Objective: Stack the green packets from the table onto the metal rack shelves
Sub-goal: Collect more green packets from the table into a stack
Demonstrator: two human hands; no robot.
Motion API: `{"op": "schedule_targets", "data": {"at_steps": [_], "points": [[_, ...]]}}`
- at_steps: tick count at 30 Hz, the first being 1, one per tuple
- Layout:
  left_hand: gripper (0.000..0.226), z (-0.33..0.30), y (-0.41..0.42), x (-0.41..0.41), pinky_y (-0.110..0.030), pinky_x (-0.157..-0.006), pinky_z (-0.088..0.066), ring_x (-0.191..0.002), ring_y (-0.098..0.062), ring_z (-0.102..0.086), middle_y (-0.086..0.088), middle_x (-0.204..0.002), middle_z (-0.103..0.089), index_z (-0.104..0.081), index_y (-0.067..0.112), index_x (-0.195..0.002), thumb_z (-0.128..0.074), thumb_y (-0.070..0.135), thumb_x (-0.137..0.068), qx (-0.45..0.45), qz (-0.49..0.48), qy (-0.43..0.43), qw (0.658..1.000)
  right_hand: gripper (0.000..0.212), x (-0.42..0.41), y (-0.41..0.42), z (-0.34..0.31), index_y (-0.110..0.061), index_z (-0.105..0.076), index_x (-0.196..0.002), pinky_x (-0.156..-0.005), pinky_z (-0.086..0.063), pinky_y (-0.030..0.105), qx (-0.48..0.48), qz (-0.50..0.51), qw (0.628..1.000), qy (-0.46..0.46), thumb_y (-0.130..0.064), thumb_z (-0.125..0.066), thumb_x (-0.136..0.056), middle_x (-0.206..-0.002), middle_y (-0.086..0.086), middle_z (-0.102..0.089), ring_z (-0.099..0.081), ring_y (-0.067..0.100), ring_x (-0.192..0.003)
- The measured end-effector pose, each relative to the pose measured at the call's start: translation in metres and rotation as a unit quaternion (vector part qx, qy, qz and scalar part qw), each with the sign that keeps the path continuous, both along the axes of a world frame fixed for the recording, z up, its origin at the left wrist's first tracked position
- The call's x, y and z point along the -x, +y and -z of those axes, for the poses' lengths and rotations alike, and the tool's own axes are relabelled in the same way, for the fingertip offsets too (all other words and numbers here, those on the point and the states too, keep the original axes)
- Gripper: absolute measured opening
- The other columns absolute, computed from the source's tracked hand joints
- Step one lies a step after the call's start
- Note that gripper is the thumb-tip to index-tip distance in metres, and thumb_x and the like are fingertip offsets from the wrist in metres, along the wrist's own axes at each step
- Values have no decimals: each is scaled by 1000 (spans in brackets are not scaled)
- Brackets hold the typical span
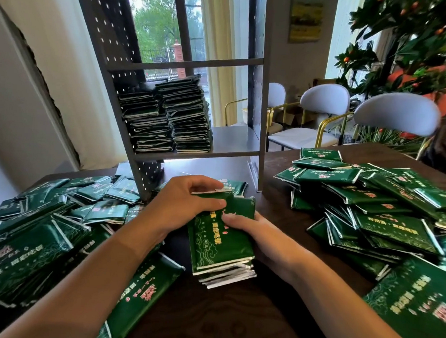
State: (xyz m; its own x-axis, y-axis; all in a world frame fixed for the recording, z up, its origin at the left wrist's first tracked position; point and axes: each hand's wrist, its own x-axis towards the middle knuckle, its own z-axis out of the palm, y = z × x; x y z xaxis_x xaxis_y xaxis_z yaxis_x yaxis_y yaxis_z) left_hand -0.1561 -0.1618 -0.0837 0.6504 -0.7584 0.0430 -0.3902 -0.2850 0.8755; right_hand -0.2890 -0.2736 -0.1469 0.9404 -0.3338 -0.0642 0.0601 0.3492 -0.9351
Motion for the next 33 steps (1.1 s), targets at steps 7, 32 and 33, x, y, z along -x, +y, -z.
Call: {"op": "schedule_targets", "data": {"at_steps": [7, 32, 33], "points": [[98, 29, 13, 12, -42, -108, -42, -123, -16, -57, 6, -136, -56, -35, 42, -145, -80, 73, -64, 6, -41, 122, 992, 22, 2, -2, -3, -8, -65, -115, -73, -61, 30, -10, 98, 995, -33, -11, -60, -95, -101, 13, -77, -75, 24, -86], [75, 52, 19, 34, -30, -88, -55, -102, -14, -72, 3, -110, -75, -50, 21, -134, -83, -2, -70, 52, 80, 147, 985, 98, 5, -6, 0, -41, -1, -159, -78, -51, 10, 205, 71, 976, -14, -9, -67, -93, -111, -24, -64, -66, -8, -97], [71, 49, 21, 34, -35, -92, -54, -102, -17, -72, 0, -110, -76, -53, 21, -132, -84, 6, -70, 41, 80, 182, 979, 94, 3, -9, 3, -41, -6, -159, -80, -55, 17, 174, 66, 982, -4, -12, -67, -93, -108, -22, -67, -70, 1, -98]]}}
